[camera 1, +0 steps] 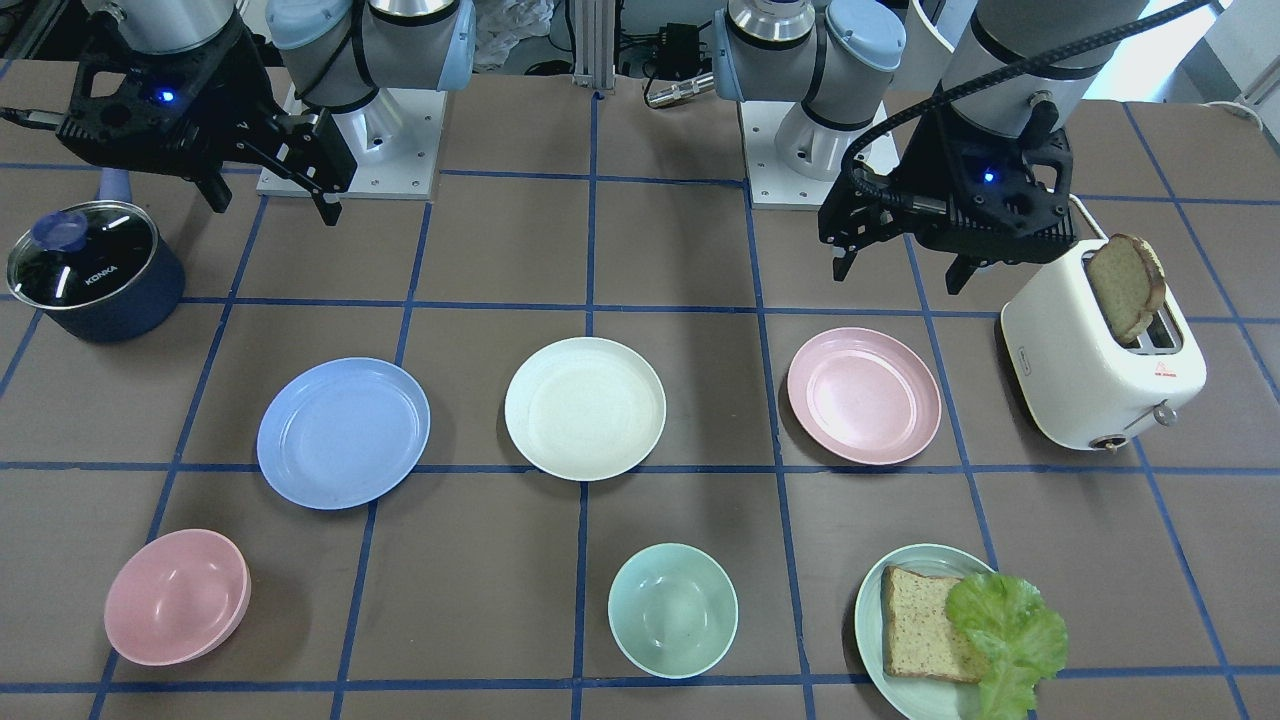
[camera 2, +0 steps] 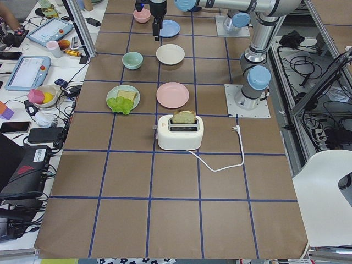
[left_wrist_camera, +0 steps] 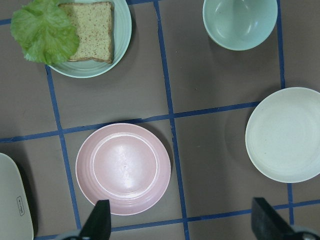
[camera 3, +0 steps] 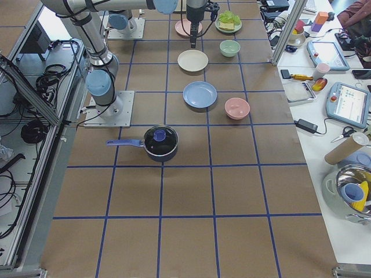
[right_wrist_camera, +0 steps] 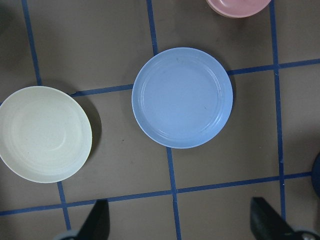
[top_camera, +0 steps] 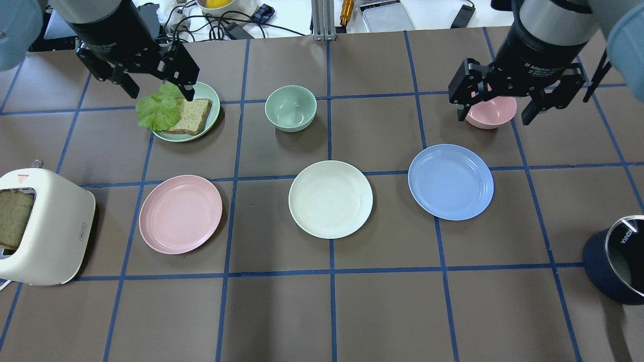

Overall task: Stack three plates with pink and blue
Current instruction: 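Move the left gripper over the pink plate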

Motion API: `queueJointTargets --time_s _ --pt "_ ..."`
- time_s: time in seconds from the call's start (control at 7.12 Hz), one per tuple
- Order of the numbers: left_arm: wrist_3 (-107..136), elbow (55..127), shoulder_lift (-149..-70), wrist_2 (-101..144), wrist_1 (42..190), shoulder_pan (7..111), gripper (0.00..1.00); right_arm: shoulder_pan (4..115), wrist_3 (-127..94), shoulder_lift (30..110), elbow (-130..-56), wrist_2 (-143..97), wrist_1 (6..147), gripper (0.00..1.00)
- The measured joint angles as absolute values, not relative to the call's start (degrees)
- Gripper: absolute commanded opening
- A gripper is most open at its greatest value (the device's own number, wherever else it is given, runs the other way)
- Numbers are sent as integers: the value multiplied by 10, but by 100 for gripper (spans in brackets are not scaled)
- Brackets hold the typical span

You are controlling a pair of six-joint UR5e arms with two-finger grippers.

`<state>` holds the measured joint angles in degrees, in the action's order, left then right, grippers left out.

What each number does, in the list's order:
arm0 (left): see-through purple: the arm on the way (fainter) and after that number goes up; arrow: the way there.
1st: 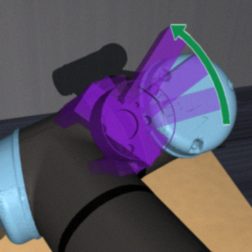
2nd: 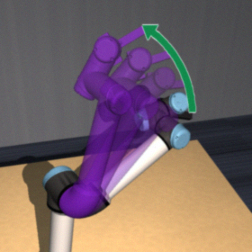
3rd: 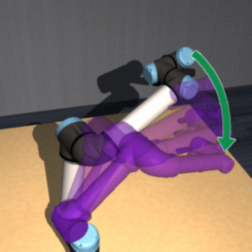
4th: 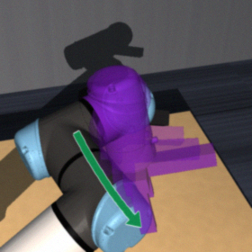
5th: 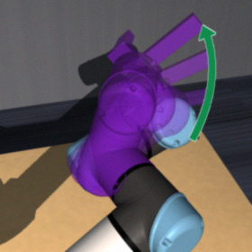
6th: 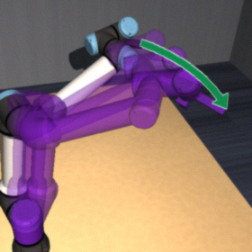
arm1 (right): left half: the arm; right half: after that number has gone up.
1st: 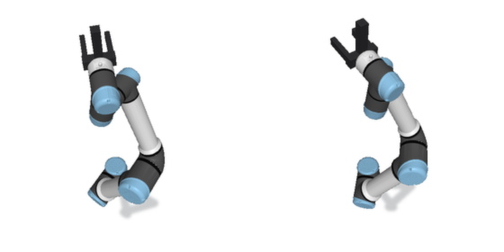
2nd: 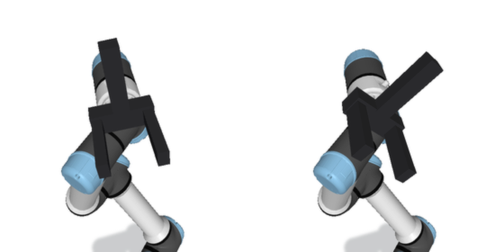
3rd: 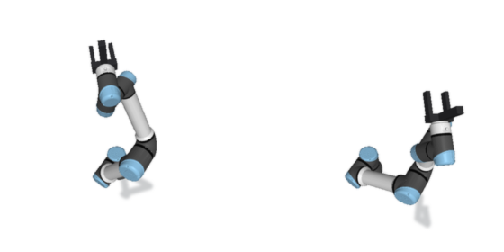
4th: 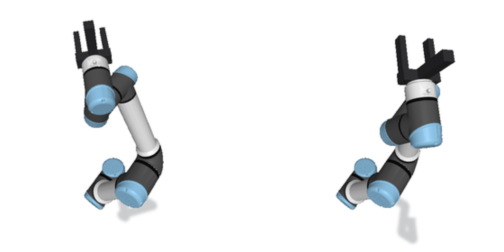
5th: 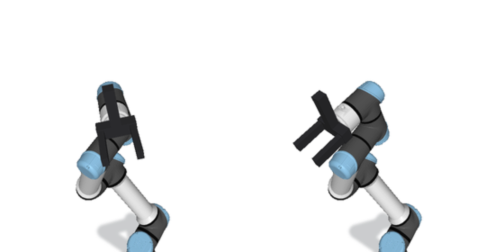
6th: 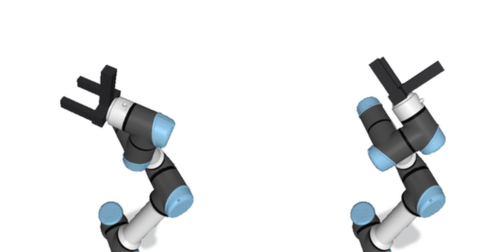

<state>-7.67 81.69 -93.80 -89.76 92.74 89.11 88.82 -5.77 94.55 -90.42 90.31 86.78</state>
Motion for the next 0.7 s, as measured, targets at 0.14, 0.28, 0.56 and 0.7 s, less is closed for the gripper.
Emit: queueJointTargets --time_s 0.14,0.28,0.56,0.7 --pt "-70 815 -938 -899 930 891 100 888 -54 948 -904 912 860 100" --pt "-58 810 -939 -901 933 891 100 888 -50 949 -905 921 850 100" --pt "-49 802 -940 -903 938 891 100 890 -47 948 -906 917 844 100" --pt "-48 801 -940 -903 939 891 100 892 -42 948 -906 908 843 100"
